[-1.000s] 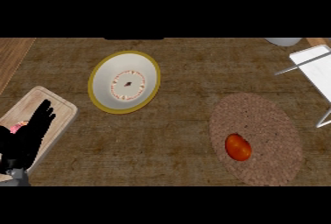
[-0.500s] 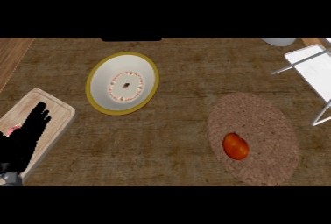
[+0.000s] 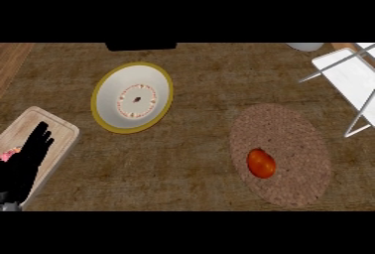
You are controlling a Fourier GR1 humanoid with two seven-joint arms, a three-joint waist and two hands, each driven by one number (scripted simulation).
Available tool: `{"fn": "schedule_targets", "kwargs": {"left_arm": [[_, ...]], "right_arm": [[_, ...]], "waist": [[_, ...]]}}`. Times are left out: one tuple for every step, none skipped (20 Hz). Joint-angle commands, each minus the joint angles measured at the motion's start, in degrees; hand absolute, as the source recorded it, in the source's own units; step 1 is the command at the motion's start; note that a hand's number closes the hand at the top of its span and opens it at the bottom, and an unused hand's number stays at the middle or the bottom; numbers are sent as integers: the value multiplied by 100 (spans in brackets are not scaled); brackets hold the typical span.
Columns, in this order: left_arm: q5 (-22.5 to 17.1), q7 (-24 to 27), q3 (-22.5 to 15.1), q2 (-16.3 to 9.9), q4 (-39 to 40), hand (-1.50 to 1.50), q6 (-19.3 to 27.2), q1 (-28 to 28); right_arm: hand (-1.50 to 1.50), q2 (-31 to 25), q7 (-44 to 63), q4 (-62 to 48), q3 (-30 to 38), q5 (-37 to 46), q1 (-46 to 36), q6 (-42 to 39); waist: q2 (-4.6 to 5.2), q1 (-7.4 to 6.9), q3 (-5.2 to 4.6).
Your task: Pick the pear from the placemat and place it in the tiered shelf
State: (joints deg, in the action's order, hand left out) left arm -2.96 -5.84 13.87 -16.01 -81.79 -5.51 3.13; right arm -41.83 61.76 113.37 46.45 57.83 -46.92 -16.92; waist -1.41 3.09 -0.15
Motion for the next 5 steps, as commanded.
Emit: {"fn": "schedule_targets", "kwargs": {"left_arm": [[-141, -23, 153, -69, -124, 0, -71, 198], [-19, -23, 49, 23, -214, 0, 50, 176], [-88, -39, 162, -123, -19, 0, -64, 157], [-94, -45, 216, -87, -75, 0, 29, 200], [-107, 56, 174, -107, 3, 0, -103, 224]], "right_arm": [[-150, -169, 989, 1005, 390, -431, 56, -1680], [-150, -317, 989, 1065, 530, -532, -18, -1899], [-150, -323, 1058, 1209, 602, -569, -58, -2070], [-150, -253, 992, 1450, 737, -669, 15, -2208], [-150, -285, 1017, 1669, 743, -701, -13, -2374]], "waist": [[-73, 96, 0], [-87, 146, -2], [-87, 192, -11], [-119, 238, -8], [-101, 229, -17]]}}
